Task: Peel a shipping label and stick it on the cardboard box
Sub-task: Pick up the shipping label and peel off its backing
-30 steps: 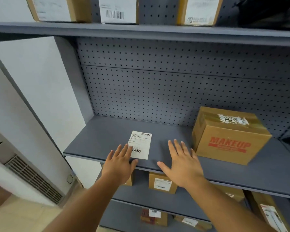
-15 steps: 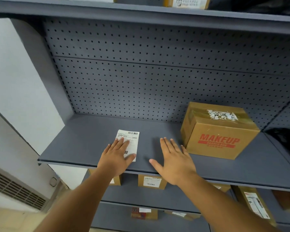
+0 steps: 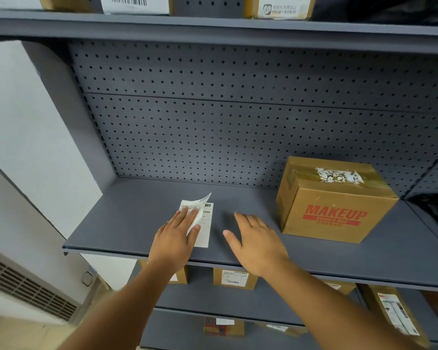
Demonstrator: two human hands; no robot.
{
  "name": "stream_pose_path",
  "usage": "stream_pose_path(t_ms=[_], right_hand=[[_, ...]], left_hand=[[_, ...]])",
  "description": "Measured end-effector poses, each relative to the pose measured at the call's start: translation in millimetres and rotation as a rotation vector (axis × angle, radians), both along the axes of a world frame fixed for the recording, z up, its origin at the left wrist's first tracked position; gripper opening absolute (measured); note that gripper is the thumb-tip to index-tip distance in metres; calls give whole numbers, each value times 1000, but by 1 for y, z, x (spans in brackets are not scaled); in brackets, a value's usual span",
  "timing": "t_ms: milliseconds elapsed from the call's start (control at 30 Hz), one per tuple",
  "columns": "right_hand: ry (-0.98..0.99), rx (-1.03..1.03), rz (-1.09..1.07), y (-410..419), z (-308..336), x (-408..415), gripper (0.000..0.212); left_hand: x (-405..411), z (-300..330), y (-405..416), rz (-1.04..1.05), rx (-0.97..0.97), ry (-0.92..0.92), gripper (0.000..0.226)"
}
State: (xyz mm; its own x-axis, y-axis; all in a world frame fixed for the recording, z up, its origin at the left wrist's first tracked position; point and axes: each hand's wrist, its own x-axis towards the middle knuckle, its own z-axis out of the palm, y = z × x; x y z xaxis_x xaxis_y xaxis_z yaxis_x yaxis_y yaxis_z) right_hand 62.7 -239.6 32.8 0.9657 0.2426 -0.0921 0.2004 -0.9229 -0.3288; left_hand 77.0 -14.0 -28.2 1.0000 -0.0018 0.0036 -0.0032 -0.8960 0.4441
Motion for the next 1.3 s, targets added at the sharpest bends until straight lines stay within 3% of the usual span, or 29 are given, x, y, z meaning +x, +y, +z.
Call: stream_pose_path(t_ms=[100,267,367,500,767,900,1067,1167,1300], right_hand=[[66,259,-104,8,3,5,65],[286,970,-356,16,17,17,33],[272,1139,-419,10,28,21,35],[164,1135,-487,0,33,22,14],[83,1090,-499,-21,37,13,18],[60,1087,-505,-29,40,9,18],[34,1042,-493,-43,44,4,19],[72,1008,-452,-52,50,-3,17],[116,923,-360,-62,59,-14,19]], left_hand=[[-7,8,-5,-38,-4,-127,65],[-19,20,-28,-198,61,-321,62],[-27,24,-40,-263,107,-391,59],[-35,26,-50,-317,136,-432,60],[-42,43,-61,-334,-8,-311,70],[-42,59,-68,-302,-194,-246,80],[-39,78,-73,-304,-538,-8,86],[-38,92,-81,-152,-722,-9,72],[-33,111,-86,18,-806,-16,30]])
